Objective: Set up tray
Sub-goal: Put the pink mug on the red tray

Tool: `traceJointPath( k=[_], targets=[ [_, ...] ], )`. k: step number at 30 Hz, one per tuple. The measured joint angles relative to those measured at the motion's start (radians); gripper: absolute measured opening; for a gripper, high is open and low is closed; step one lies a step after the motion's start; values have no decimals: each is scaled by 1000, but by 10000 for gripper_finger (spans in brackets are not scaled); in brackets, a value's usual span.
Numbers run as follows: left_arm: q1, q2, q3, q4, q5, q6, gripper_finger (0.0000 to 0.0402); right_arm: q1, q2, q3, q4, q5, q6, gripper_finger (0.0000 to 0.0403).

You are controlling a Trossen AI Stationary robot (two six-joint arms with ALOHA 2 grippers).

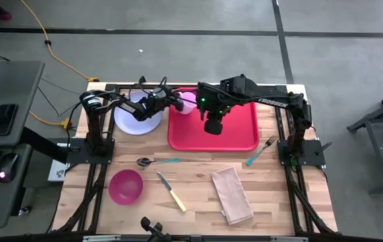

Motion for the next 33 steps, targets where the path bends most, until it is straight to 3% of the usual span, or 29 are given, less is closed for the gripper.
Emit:
traceJointPath(
  k=[12, 21, 33],
  targets=[
    [0, 0, 0, -21, -5, 32, 40, 0, 0, 0, 26, -3, -12, 71],
    [7, 33, 0, -19, -7, 44, 77, 0, 0, 0, 26, -3, -12, 71],
    [22, 33, 0, -16, 2, 31, 83, 0, 0, 0, 26, -3, -12, 71]
  ],
)
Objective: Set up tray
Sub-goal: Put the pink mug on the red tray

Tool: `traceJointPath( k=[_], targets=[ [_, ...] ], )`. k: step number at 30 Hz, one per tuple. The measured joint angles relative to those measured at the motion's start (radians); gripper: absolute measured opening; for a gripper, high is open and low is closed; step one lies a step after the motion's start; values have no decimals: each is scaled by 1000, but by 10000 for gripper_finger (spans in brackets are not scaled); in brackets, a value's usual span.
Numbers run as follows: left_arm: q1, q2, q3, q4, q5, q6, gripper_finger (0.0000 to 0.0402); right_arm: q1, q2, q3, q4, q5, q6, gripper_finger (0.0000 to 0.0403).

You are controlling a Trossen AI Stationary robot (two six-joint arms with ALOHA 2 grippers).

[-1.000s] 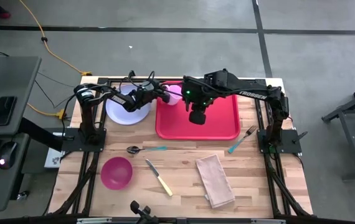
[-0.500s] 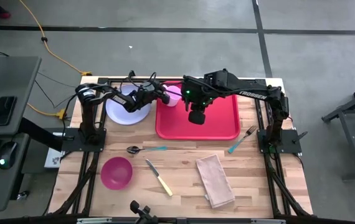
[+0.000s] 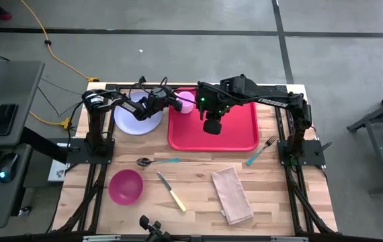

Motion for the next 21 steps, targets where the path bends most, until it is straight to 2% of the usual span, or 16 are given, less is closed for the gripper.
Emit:
traceJointPath(
  k=[21],
  targets=[
    [4, 0, 0, 0, -8, -6, 83, 0, 0, 0, -1, 14, -11, 71]
  ],
)
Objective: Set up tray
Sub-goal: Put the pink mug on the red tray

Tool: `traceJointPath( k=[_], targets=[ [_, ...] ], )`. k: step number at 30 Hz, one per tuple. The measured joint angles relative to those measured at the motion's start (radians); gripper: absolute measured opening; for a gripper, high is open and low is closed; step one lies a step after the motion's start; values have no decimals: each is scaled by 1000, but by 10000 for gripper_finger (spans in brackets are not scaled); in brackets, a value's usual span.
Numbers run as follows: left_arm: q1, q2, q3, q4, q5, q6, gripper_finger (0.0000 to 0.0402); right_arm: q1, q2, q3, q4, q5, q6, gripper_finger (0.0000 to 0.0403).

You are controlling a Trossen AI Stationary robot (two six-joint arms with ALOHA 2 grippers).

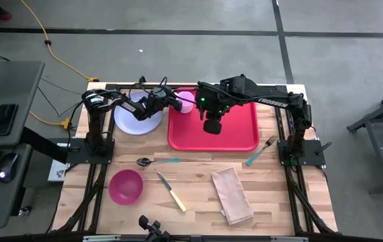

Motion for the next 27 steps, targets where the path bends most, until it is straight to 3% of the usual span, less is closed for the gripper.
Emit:
traceJointPath(
  k=[16, 27],
  targets=[
    [0, 0, 4, 14, 10, -7, 88, 0, 0, 0, 0, 0, -5, 71],
    [0, -1, 51, -64, 20, 6, 205, 0, 0, 0, -7, 0, -5, 71]
  ],
)
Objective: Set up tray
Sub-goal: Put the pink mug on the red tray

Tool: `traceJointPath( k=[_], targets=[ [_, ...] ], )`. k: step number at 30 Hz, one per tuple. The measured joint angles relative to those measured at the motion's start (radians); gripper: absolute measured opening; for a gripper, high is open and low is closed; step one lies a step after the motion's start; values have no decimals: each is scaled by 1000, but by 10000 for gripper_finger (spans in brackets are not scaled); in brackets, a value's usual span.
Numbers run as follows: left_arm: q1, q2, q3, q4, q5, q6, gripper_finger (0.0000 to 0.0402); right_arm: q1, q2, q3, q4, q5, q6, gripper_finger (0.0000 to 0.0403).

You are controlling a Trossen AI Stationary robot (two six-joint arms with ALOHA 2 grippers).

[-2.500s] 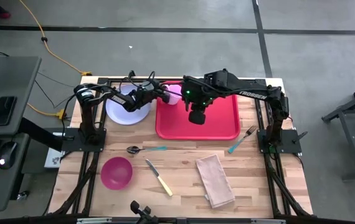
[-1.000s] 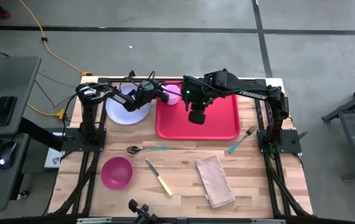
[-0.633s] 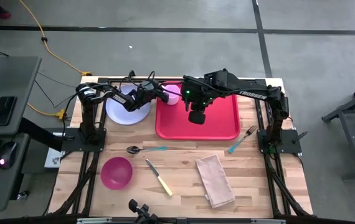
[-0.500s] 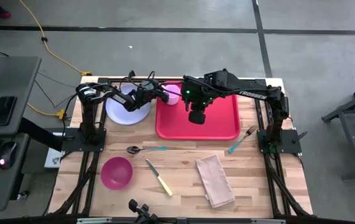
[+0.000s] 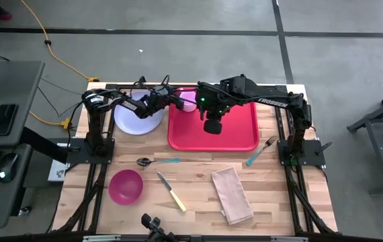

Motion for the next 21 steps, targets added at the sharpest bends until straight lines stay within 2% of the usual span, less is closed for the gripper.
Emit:
traceJointPath(
  k=[7, 11, 21],
  targets=[
    [0, 0, 0, -1, 8, 0, 243, 0, 0, 0, -8, 10, -8, 71],
    [0, 0, 0, -8, 33, 0, 248, 0, 0, 0, -11, 11, -10, 71],
    [0, -22, 0, -46, 19, 12, 250, 0, 0, 0, -31, 12, -10, 71]
  ],
)
